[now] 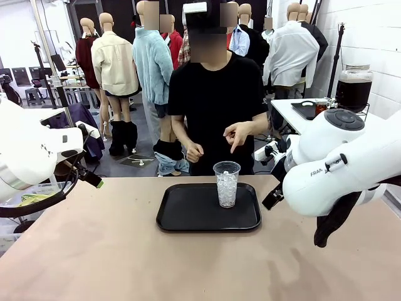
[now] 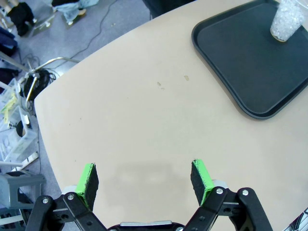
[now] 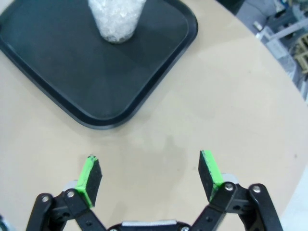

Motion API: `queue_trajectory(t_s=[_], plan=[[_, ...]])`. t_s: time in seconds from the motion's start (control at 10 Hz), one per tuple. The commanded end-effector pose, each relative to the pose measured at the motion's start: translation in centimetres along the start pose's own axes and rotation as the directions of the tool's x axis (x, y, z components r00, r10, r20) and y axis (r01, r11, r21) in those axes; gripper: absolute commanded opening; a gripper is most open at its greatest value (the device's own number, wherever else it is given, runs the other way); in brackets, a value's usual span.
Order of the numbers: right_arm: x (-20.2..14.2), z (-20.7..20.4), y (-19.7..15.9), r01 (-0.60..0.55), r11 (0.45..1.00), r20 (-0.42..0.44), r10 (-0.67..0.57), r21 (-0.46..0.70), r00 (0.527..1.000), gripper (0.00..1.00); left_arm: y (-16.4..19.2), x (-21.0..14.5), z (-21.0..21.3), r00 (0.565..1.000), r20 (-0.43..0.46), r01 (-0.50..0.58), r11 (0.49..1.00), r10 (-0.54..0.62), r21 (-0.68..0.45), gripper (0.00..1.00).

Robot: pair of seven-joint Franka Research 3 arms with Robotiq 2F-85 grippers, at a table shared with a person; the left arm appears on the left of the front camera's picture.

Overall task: Pour the drink into the iced cup.
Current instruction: Pick up the iced cup indicated by the human and present it to them.

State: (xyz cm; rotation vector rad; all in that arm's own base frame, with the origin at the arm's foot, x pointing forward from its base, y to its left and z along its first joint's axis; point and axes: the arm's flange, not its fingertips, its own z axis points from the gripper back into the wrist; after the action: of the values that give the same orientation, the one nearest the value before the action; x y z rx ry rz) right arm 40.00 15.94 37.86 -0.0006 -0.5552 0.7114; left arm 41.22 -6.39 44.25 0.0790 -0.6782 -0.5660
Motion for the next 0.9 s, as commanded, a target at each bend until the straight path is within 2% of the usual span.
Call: queue_trajectory(t_s=[0.0, 0.2, 0.3, 0.5, 0.6, 0.8], plan=[[1.2, 1.6, -4.1, -0.214, 0.976, -0.072, 0.217, 0.050, 0.973, 1.00, 0.1, 0.1, 0.4, 1.000, -0.017, 0.004, 1.000, -0.003, 0.005, 1.00], [2.8, 1.5, -8.2, -0.342, 0.926, -0.072, 0.356, 0.158, 0.932, 1.00, 0.1, 0.1, 0.4, 1.000, -0.017, 0.004, 1.000, -0.003, 0.005, 1.00], [3.2, 1.2, -9.0, -0.323, 0.930, -0.079, 0.341, 0.175, 0.937, 1.00, 0.1, 0.1, 0.4, 1.000, -0.017, 0.004, 1.000, -0.003, 0.005, 1.00], [3.4, 0.6, -9.1, -0.311, 0.932, -0.092, 0.331, 0.185, 0.939, 1.00, 0.1, 0.1, 0.4, 1.000, -0.017, 0.004, 1.000, -0.003, 0.005, 1.00], [2.9, 2.1, -8.6, -0.329, 0.931, -0.078, 0.344, 0.158, 0.936, 1.00, 0.1, 0.1, 0.4, 1.000, -0.017, 0.004, 1.000, -0.003, 0.005, 1.00], [2.9, 2.1, -8.6, -0.329, 0.931, -0.078, 0.344, 0.158, 0.936, 1.00, 0.1, 0.1, 0.4, 1.000, -0.017, 0.004, 1.000, -0.003, 0.005, 1.00]])
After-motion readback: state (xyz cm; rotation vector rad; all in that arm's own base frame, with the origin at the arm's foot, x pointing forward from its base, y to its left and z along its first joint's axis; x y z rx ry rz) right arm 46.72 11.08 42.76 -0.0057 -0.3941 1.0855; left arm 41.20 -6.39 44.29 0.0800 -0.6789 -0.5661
